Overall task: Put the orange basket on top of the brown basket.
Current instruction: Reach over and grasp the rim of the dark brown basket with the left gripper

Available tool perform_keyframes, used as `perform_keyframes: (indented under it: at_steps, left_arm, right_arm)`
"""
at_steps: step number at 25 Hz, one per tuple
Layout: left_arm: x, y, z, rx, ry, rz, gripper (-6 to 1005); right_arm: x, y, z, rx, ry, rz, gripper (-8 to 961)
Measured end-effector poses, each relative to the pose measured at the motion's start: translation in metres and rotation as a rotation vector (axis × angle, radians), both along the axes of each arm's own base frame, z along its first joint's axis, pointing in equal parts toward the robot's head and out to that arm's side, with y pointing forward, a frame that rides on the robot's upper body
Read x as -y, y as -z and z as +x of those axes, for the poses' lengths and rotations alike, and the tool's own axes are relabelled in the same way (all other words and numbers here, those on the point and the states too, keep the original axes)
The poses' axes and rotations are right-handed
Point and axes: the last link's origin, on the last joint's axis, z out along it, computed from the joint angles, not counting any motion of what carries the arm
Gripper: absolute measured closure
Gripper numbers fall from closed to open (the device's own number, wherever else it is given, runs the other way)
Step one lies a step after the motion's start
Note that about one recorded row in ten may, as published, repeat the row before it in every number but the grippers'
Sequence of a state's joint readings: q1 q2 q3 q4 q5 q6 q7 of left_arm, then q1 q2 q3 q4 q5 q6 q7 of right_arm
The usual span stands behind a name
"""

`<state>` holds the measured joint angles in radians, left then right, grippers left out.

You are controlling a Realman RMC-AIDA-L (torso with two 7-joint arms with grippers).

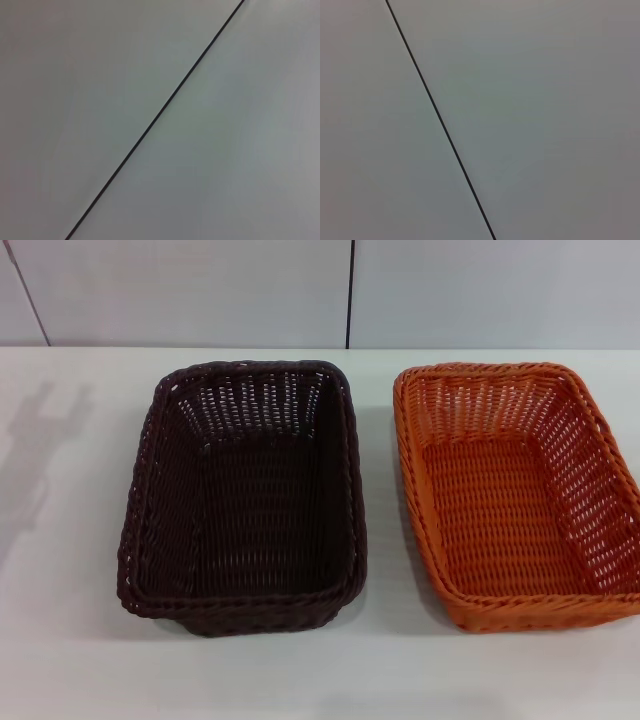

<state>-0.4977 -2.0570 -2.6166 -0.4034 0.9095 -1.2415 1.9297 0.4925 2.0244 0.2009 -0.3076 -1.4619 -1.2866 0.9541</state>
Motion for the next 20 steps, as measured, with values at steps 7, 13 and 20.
perform_keyframes:
  at_steps: [7,13,20]
  left_arm:
    - [0.001,0.0,-0.001,0.001,-0.003,-0.001,259]
    - [0.0,0.0,-0.001,0.001,-0.003,0.0,260]
    - [-0.018,0.005,0.014,-0.107,0.012,-0.121,260]
  right_arm:
    - [0.0,0.003,0.0,-0.01,0.0,-0.005,223]
    - [0.001,0.003,0.0,-0.012,0.001,-0.002,223]
    - [-0.001,0.003,-0.001,-0.012,-0.002,-0.001,223]
